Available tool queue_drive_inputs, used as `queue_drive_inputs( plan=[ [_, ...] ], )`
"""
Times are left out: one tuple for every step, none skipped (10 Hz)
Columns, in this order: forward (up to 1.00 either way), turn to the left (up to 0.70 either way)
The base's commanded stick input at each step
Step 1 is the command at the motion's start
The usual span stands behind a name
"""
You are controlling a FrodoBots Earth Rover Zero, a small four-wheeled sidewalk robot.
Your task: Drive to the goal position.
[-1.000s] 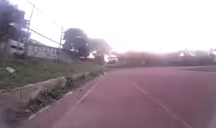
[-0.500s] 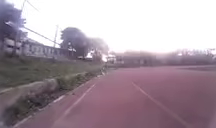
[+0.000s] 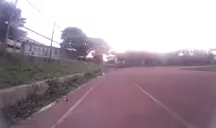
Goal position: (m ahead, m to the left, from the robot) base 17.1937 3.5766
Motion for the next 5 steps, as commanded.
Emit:
queue_drive_inputs(
  plan=[
    [0.70,0.00],
    [0.70,0.00],
    [0.70,0.00],
    [0.70,0.00],
    [0.70,0.00]
  ],
)
